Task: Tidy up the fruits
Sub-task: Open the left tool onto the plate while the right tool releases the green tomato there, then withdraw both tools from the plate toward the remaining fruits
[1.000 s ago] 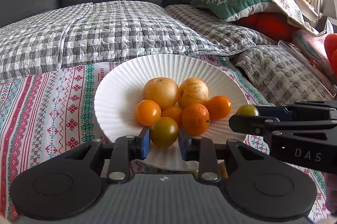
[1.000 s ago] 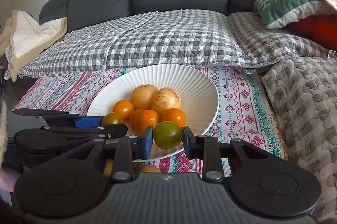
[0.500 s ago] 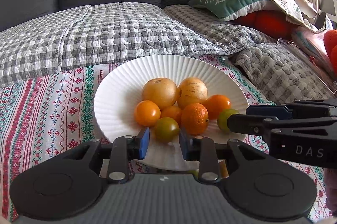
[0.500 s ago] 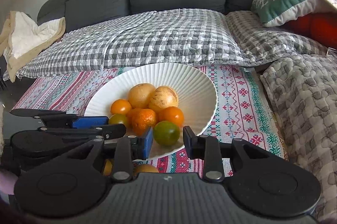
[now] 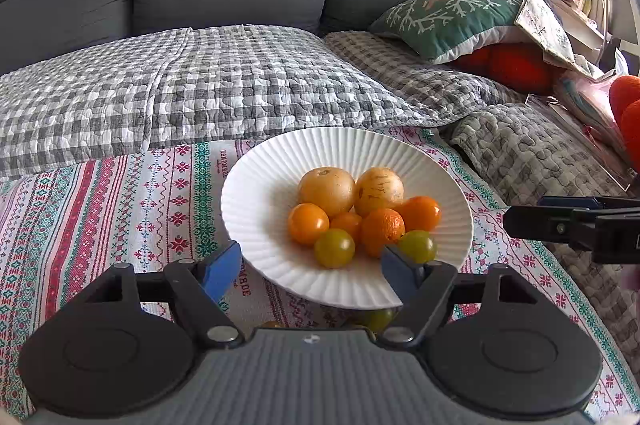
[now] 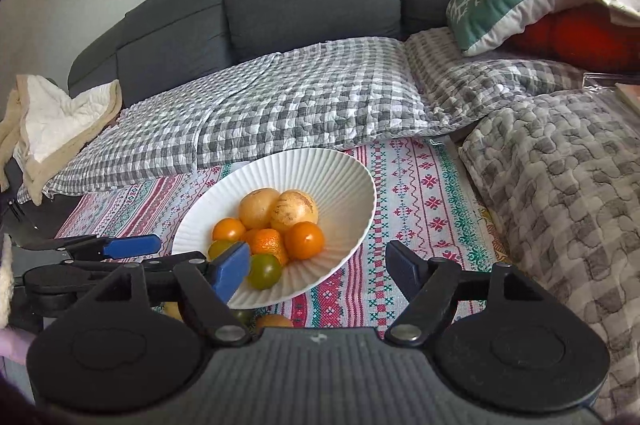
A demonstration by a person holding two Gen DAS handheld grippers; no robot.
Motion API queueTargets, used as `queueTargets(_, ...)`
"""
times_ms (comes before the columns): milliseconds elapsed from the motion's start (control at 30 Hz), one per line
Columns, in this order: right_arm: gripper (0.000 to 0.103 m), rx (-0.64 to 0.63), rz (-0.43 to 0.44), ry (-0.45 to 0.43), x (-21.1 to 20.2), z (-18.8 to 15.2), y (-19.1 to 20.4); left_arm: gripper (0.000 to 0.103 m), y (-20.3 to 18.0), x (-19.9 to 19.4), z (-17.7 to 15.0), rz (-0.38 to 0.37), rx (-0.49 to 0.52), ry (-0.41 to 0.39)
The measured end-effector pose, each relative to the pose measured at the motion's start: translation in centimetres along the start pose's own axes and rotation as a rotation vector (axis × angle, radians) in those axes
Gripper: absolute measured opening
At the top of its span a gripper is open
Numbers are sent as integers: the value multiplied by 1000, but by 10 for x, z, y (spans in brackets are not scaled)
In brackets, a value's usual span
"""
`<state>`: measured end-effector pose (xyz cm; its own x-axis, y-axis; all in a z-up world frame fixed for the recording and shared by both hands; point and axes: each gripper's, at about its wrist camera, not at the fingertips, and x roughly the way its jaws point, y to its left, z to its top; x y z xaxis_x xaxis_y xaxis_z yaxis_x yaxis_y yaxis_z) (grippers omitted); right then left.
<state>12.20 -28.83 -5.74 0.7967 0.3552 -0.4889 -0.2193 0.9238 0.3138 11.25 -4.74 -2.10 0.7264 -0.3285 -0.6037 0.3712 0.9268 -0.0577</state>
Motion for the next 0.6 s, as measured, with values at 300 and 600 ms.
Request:
queueTargets(300, 94, -66, -14, 9, -22, -11, 6, 95, 12, -34, 0, 26, -60, -12)
queueTargets(600, 103, -192, -14, 25, -38, -33, 28, 95, 27, -63, -9, 92, -44, -2)
